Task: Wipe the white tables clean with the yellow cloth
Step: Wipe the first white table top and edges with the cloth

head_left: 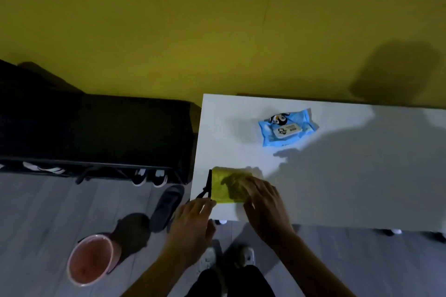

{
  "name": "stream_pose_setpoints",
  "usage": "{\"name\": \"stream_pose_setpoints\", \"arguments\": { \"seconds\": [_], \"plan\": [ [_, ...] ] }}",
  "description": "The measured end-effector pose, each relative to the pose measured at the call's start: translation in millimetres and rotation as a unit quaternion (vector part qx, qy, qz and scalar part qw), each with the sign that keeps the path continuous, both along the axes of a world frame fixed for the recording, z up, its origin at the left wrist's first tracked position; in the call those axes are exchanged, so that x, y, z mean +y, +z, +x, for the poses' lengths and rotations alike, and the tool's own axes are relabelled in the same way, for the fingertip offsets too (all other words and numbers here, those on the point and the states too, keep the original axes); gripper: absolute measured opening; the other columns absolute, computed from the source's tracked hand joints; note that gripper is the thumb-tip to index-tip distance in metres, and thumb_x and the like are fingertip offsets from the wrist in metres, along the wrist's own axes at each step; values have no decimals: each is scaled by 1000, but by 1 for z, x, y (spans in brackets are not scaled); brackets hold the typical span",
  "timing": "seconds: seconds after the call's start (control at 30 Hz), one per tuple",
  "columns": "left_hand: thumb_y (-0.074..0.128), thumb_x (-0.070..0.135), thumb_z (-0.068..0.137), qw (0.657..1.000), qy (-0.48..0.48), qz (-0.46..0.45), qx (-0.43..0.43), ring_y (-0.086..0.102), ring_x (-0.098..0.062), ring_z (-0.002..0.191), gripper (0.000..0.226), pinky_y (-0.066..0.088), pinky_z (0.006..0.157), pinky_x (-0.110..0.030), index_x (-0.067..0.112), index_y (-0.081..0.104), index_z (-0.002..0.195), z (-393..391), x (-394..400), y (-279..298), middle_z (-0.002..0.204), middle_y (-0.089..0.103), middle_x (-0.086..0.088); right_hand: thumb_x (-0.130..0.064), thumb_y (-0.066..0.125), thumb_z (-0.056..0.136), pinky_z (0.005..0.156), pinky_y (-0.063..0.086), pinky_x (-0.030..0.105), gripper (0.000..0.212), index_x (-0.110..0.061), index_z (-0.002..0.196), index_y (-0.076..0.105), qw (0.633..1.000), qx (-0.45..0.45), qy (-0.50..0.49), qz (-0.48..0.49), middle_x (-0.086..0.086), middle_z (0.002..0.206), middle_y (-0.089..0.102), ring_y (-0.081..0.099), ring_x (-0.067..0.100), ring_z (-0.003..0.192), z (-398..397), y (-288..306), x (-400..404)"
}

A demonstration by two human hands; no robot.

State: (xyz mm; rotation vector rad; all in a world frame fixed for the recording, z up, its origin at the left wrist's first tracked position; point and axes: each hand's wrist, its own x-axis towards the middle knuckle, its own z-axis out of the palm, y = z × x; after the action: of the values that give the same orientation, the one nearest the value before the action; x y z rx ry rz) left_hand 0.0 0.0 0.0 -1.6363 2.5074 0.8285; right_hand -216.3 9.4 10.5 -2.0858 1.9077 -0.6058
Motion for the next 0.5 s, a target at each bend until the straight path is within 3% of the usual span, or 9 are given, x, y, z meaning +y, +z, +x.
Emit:
{"name": "stream_pose_setpoints", "arguments": {
  "seconds": [0.13, 0.27, 0.4, 0.5],
  "plan": [
    [42, 37, 109, 999, -17, 43, -23, 3, -18, 160, 66, 10, 130, -39, 32, 8, 165, -3, -12, -32, 174, 3, 5, -4, 73, 82, 100, 46, 33, 48, -12, 128, 63, 999, 27, 35, 21, 7, 132, 62, 60, 24, 117, -5, -30, -11],
    [40, 38, 110, 999, -11, 25, -34, -4, -22, 161, 71, 7, 129, -41, 33, -4, 165, -12, -25, -65, 174, -9, 3, -2, 79, 77, 93, 55, 40, 48, -10, 122, 67, 996, 36, 83, 19, 10, 127, 65, 64, 27, 112, -14, -63, -30],
    [38, 36, 110, 999, -13, 15, -29, 3, -23, 161, 66, 14, 129, -41, 30, 2, 166, -19, -33, -96, 174, 1, 2, -9, 63, 88, 95, 54, 42, 33, -12, 121, 68, 988, 64, 143, 5, 11, 129, 64, 62, 29, 116, -22, -92, -50],
    [54, 29, 105, 1000, -6, 16, -24, 20, -30, 158, 67, 29, 125, -48, 24, 22, 164, -24, -35, -103, 171, 21, -1, -12, 59, 91, 106, 48, 42, 37, -14, 128, 64, 978, 66, 199, 16, 9, 140, 58, 53, 26, 131, -28, -115, -62]
  ]
}}
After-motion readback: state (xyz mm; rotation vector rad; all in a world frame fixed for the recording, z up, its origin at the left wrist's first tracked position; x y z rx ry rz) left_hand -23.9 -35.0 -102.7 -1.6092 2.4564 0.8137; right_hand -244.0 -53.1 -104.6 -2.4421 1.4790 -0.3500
